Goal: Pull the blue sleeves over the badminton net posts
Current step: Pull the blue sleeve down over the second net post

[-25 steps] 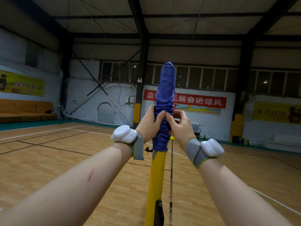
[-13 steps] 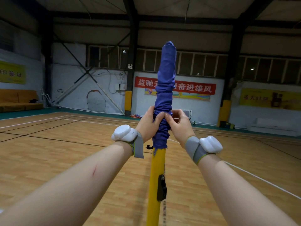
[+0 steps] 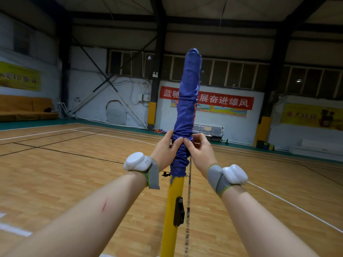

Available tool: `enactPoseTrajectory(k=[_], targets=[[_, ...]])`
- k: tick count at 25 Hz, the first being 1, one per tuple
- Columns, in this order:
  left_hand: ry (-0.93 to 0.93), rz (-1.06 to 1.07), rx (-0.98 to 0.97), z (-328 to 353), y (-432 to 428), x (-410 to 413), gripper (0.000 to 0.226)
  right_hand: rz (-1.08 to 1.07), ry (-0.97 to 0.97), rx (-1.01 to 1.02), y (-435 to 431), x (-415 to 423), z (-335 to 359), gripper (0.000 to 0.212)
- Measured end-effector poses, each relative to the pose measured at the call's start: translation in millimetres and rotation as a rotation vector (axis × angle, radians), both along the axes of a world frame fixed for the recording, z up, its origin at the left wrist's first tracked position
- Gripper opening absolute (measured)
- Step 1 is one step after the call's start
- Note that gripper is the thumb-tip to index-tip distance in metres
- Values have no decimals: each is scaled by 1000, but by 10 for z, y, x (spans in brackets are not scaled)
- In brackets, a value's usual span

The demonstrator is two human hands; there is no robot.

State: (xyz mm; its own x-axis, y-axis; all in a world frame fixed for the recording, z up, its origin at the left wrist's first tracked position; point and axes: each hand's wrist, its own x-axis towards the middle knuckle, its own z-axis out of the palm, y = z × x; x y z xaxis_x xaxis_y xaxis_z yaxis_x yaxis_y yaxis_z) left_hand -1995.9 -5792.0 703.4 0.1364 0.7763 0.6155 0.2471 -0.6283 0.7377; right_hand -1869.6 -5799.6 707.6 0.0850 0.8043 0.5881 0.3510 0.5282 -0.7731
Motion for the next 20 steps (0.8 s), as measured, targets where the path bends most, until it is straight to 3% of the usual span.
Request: enactPoseTrajectory(k=[7, 10, 13, 20], targets=[[53, -6, -62, 21, -42, -51, 36, 27, -60, -57, -46, 57, -47, 21], [35, 115, 60, 332, -19, -5, 41, -47, -1, 18, -24, 87, 255, 32], [18, 105, 111, 489, 17, 60, 35, -13, 43, 96, -17, 32, 548, 35], [59, 144, 114, 196, 14, 42, 37, -13, 0, 42, 66, -5, 314, 29]])
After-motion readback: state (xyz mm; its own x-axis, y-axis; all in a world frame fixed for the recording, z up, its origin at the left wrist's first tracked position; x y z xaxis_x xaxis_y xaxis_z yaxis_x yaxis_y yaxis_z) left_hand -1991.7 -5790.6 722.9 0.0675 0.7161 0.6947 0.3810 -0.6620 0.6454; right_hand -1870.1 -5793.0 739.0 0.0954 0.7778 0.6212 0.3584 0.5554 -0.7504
